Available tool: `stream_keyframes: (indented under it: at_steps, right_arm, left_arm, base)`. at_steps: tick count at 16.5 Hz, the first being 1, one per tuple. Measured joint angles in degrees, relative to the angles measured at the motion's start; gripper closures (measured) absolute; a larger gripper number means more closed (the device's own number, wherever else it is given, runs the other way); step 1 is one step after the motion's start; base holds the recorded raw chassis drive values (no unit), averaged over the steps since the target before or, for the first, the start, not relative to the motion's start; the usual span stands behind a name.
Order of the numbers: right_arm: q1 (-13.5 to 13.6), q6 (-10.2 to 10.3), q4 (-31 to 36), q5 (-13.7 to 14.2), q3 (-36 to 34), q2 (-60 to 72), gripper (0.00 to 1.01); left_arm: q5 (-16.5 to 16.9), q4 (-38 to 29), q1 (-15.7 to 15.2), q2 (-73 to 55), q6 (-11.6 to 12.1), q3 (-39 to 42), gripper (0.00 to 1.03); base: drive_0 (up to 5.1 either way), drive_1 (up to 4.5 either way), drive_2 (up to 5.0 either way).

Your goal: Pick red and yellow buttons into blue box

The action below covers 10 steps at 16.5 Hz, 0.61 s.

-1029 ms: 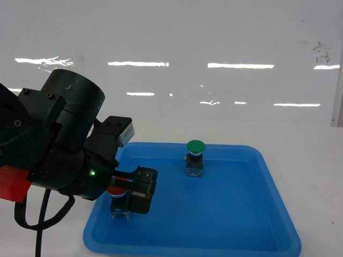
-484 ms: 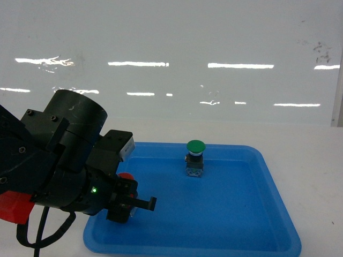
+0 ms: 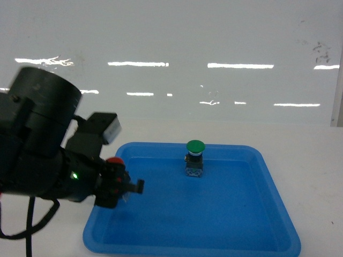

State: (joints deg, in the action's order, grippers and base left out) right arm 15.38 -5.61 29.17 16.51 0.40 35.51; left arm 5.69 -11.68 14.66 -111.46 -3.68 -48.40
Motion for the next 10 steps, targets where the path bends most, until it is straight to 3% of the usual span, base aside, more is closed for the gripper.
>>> stream_keyframes:
  at_steps: [4,10]
  right_arm:
    - [0.0,0.0,0.0,0.0,0.0,0.0,0.75]
    - [0.0,0.0,0.0,0.0,0.0,0.0,0.75]
  left_arm:
    - [3.8,0.1,-6.4,11.4,-0.4,1.9,0.79]
    - [5.3,1.2,-12.3,28.3,-0.5,11.1,0.79]
  base:
    - [0.0,0.0,0.0]
    - [0.0,0.0,0.0]
